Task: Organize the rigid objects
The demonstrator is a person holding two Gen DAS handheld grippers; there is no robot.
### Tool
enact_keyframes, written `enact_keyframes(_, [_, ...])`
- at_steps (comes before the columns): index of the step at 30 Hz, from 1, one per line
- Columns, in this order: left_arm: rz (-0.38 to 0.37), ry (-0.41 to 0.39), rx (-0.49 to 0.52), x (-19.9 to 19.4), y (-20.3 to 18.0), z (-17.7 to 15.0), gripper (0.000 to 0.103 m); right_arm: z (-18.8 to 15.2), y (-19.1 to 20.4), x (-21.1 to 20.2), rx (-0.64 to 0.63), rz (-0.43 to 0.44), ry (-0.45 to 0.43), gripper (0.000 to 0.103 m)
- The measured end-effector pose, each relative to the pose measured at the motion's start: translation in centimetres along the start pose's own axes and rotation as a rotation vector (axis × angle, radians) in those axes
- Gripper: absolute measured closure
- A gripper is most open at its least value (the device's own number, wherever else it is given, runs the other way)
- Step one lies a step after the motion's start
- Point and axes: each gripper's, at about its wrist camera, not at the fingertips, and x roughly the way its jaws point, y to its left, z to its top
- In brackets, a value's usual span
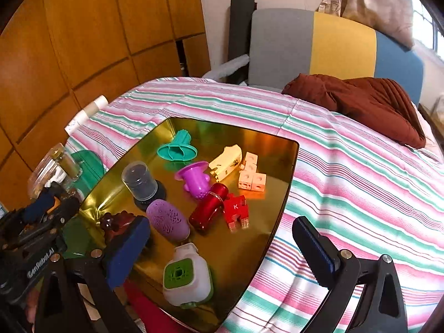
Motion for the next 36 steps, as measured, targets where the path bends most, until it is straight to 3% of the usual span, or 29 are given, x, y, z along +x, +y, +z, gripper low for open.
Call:
enact_keyframes(19, [0.008, 0.022, 0.049, -0.1, -1.1, 0.4, 0.051, 0.7, 1.8, 1.1, 0.035, -0.096, 0.051, 0.000])
enact_keyframes(33, [-0.029, 0.030, 0.037, 0.0, -1.7, 0.8, 0.053, 0.9, 1.2, 1.2, 0.068, -0.109, 0.047, 0.000])
enact_keyframes(36, [-0.001, 0.001, 0.048, -0.3, -2.0, 0.6, 0.053, 0.9, 1.1, 1.2, 0.072, -0.105, 0.049, 0.000])
